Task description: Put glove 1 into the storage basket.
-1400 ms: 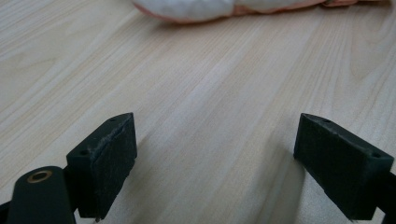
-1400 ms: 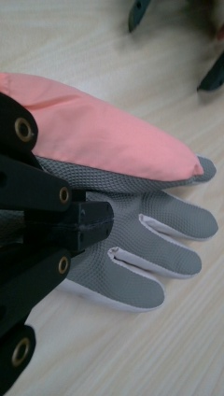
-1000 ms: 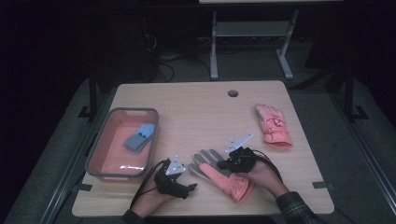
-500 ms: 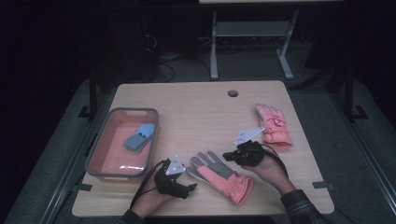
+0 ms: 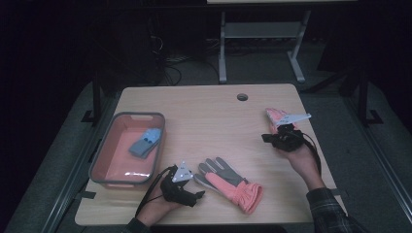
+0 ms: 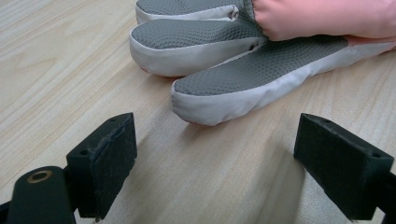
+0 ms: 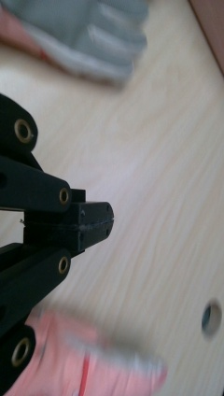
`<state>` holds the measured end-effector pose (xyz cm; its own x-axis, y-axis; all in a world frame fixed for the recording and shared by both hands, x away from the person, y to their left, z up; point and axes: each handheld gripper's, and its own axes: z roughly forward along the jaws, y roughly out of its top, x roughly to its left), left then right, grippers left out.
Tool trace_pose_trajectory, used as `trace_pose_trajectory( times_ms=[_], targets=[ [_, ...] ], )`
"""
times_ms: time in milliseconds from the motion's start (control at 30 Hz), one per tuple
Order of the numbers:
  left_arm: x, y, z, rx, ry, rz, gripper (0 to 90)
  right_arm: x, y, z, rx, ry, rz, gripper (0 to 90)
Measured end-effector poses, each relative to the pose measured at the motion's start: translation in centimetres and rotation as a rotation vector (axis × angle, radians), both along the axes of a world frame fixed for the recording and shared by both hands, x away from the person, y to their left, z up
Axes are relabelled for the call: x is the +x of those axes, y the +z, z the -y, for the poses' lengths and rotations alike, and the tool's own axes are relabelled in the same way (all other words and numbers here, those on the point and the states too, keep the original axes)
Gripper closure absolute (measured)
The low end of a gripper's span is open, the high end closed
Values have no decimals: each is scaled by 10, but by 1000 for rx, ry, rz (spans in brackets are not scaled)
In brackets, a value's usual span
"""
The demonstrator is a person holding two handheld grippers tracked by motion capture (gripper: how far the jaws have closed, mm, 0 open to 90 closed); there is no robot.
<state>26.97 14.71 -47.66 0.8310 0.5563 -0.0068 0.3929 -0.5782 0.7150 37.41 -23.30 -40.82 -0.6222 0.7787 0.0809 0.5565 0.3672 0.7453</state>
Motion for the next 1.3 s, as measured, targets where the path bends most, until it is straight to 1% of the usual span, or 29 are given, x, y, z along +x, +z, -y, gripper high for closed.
trace_pose_trajectory(
  times_ms=[100, 133, 167, 233, 333, 433, 533, 633, 700, 767, 800, 867, 900, 933, 1067, 1133, 1233, 1300],
  targets=[
    [0, 0, 0, 0, 0, 0, 125, 9, -1, 14, -12, -59, 11, 900],
    [0, 0, 0, 0, -1, 0, 125, 12, -2, 18, -14, -77, 4, 899],
    [0, 0, 0, -1, -1, 0, 125, 15, -3, 21, -17, -91, 11, 899],
    [0, 0, 0, 0, -1, 0, 125, 19, -4, 28, -16, -118, 2, 899],
    [0, 0, 0, 0, -1, 0, 125, 26, -8, 35, -25, -156, 0, 899],
    [0, 0, 0, -1, -2, 0, 125, 32, -14, 41, -32, -184, -6, 899],
    [0, 0, 0, -1, -2, 0, 125, 38, -19, 44, -56, -209, -5, 899],
    [0, 0, 0, -1, -2, 0, 125, 42, -21, 50, -52, -236, 1, 899],
    [0, 0, 0, -2, -2, 0, 125, 44, -22, 54, -58, -247, 3, 899],
    [0, 0, 0, -2, -2, 0, 125, 45, -24, 55, -63, -253, -2, 899],
    [0, 0, 0, -2, -2, 1, 125, 47, -28, 57, -63, -265, -15, 899],
    [0, 0, 0, -3, -2, 1, 125, 48, -33, 58, -69, -257, -29, 899],
    [0, 0, 0, -3, -2, 1, 125, 48, -33, 58, -69, -257, -29, 899],
    [0, 0, 0, -3, -3, 2, 125, 48, -37, 56, -74, -250, -38, 899],
    [0, 0, 0, -3, -3, 2, 125, 47, -40, 54, -72, -234, -42, 899],
    [0, 0, 0, -3, -4, 2, 125, 45, -39, 51, -70, -214, -49, 899],
    [0, 0, 0, -3, -4, 2, 125, 42, -40, 46, -71, -185, -46, 899],
    [0, 0, 0, -3, -4, 2, 125, 39, -40, 42, -79, -153, -44, 899]
  ],
)
